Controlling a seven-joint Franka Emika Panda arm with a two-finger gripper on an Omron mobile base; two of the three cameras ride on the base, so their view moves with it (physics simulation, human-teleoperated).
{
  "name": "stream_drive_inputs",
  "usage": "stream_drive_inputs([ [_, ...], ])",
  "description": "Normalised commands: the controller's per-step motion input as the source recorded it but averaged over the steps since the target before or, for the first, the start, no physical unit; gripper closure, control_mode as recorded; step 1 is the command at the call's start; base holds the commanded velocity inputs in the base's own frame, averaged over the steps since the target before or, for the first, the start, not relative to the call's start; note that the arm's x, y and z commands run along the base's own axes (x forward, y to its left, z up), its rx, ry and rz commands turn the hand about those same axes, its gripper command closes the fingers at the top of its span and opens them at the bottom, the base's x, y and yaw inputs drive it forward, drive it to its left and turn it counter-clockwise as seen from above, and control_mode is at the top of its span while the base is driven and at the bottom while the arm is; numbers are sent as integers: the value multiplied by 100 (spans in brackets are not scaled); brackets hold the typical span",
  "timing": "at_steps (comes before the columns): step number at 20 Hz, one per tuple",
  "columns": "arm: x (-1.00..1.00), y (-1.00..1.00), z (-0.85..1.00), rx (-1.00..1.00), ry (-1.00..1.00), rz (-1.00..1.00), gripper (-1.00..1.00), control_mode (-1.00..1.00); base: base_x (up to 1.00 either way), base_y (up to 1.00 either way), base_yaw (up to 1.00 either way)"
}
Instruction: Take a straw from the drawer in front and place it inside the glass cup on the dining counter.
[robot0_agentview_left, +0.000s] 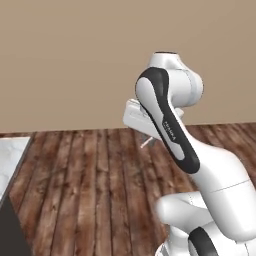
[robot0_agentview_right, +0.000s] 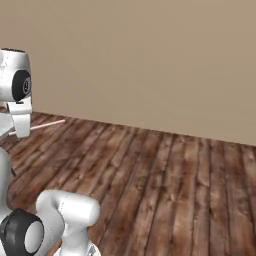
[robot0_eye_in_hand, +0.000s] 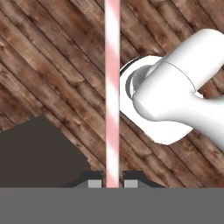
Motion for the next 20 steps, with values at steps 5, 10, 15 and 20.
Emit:
stream_drive_inputs([
  [5,0,0,0,0,0,0,100,100,100,-14,24],
  [10,0,0,0,0,0,0,100,100,100,-11,40],
  [15,0,0,0,0,0,0,100,100,100,-12,49],
  [20,0,0,0,0,0,0,100,100,100,-19,52],
])
